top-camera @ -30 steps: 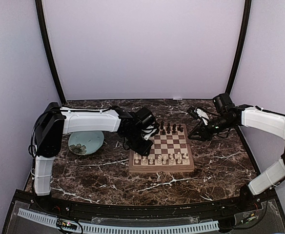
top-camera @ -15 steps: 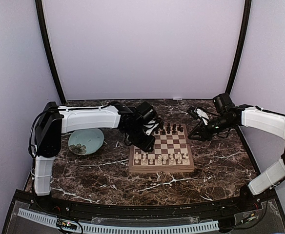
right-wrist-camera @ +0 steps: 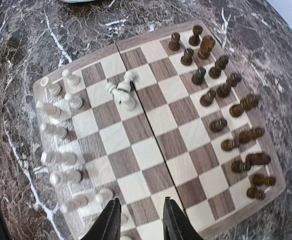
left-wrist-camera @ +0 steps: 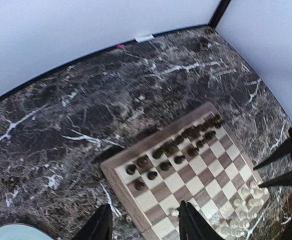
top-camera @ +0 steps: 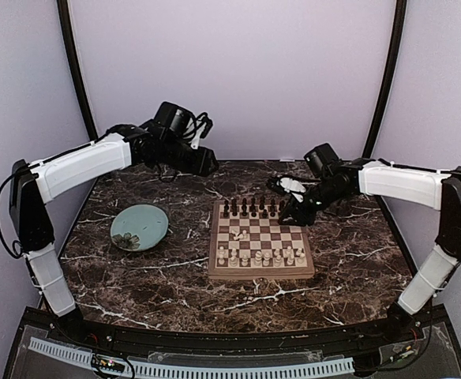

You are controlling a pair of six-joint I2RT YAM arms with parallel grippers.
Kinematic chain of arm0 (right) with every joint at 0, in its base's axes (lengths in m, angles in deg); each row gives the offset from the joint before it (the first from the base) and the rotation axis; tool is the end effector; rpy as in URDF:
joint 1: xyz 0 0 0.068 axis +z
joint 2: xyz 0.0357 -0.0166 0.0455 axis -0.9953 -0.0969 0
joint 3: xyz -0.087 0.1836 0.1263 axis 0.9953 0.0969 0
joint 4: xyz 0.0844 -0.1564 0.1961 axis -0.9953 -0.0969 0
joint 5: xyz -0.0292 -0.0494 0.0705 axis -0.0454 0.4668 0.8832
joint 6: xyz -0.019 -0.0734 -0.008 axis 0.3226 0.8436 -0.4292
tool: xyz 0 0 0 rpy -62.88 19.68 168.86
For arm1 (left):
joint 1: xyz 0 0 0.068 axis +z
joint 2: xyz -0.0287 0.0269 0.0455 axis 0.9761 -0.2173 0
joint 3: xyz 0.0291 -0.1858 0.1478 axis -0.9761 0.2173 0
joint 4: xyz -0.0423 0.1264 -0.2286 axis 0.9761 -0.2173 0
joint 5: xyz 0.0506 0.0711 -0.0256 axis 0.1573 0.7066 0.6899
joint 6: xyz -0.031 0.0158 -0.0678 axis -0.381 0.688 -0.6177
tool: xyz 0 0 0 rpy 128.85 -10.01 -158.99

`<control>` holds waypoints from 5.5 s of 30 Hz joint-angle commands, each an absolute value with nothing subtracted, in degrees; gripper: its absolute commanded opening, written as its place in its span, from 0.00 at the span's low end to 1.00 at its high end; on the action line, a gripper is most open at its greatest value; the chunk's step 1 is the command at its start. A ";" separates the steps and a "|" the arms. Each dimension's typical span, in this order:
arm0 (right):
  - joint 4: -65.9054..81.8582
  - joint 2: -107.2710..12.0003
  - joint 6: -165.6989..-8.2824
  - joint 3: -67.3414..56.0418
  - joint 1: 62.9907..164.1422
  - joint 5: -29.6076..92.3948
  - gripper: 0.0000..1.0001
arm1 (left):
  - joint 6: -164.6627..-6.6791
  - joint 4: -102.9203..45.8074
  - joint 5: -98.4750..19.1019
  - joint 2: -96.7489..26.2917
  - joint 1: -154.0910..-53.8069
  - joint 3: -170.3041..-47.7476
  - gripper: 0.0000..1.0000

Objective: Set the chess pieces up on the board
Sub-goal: Pick up the pawn from the chessboard, then place the pawn at e2.

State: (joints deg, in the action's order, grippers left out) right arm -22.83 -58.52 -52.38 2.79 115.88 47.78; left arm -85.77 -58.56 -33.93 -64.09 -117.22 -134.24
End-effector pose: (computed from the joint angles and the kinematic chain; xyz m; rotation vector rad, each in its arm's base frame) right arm 0.2871 0.2065 0.1824 -1.3827 2.1030 0.5584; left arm 0.3395 -0.2863 0.2863 0.5664 2.1590 -0.5507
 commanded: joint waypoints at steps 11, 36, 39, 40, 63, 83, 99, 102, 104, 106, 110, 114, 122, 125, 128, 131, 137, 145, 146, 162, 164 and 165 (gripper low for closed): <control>-29.29 -80.53 -53.63 -19.83 124.62 43.69 0.27 | -90.54 -35.96 -35.51 -52.26 -110.39 -110.48 0.47; -32.82 -89.08 -55.59 -27.46 126.10 47.07 0.36 | -94.45 -35.80 -43.23 -54.28 -109.24 -110.68 0.48; -32.81 -89.65 -55.88 -27.98 126.10 47.15 0.34 | -94.32 -35.84 -43.24 -54.38 -109.27 -110.68 0.48; -32.78 -89.73 -55.97 -28.08 126.11 47.13 0.32 | -94.27 -35.80 -43.22 -54.34 -109.20 -110.68 0.48; -29.34 -78.98 -55.67 -17.69 125.97 43.20 0.13 | -94.60 -35.86 -45.24 -55.49 -109.18 -110.82 0.48; -28.85 -73.75 -51.98 -8.88 125.31 44.58 0.13 | -94.93 -36.15 -49.07 -58.59 -109.17 -111.74 0.47; -28.45 -71.56 -51.67 -4.48 125.31 44.19 0.13 | -94.83 -36.37 -49.20 -59.00 -109.16 -111.92 0.47; -28.40 -71.44 -51.76 -4.12 125.35 44.44 0.13 | -94.79 -36.37 -49.19 -59.07 -109.18 -111.96 0.47; -28.46 -71.52 -51.70 -4.10 125.31 44.73 0.13 | -94.75 -36.37 -49.22 -59.16 -109.18 -112.00 0.47; -28.73 -71.61 -51.68 -4.02 125.31 44.89 0.13 | -94.70 -36.44 -49.20 -59.17 -109.18 -112.00 0.47; -29.31 -71.80 -51.46 -3.93 125.31 45.17 0.13 | -94.61 -36.54 -49.16 -59.17 -109.18 -112.08 0.47; -29.43 -71.86 -51.52 -3.93 125.31 45.59 0.13 | -94.57 -36.55 -49.09 -59.15 -109.18 -112.09 0.47; -29.85 -72.34 -51.42 -3.85 125.40 45.67 0.13 | -94.48 -36.64 -49.09 -59.14 -109.18 -112.18 0.47; -30.15 -72.29 -51.22 -3.76 125.37 45.43 0.13 | -94.48 -36.64 -49.05 -59.14 -109.17 -112.18 0.47; -30.22 -72.29 -51.09 -3.52 125.39 45.33 0.13 | -94.40 -36.64 -49.08 -59.22 -109.18 -112.18 0.47; -30.20 -72.36 -51.07 -3.32 125.40 45.49 0.13 | -94.39 -36.70 -49.16 -59.29 -109.18 -112.18 0.47; -30.23 -72.63 -51.06 -3.23 125.39 45.55 0.13 | -94.35 -36.72 -49.11 -59.45 -109.16 -112.27 0.47; -29.60 -72.73 -51.59 -3.32 125.37 45.20 0.22 | -94.31 -36.81 -49.19 -59.62 -109.17 -112.34 0.47; -29.58 -72.80 -51.66 -3.39 125.39 45.28 0.23 | -94.31 -36.81 -49.23 -59.60 -109.18 -112.35 0.47; -32.40 -70.35 -53.06 -9.01 124.16 47.80 0.28 | -94.13 -37.14 -49.68 -59.90 -109.18 -112.70 0.47; -32.60 -70.47 -53.27 -10.42 123.69 47.80 0.29 | -94.15 -37.17 -49.90 -59.99 -109.17 -112.77 0.47; -32.64 -70.71 -53.28 -11.04 123.65 47.83 0.29 | -94.14 -37.21 -49.93 -60.01 -109.18 -112.78 0.47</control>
State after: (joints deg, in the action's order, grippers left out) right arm -32.03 -72.75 -52.60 -7.60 124.54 46.74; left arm -95.08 -36.75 -48.79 -59.72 -109.46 -110.98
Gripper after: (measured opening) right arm 0.287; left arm 0.470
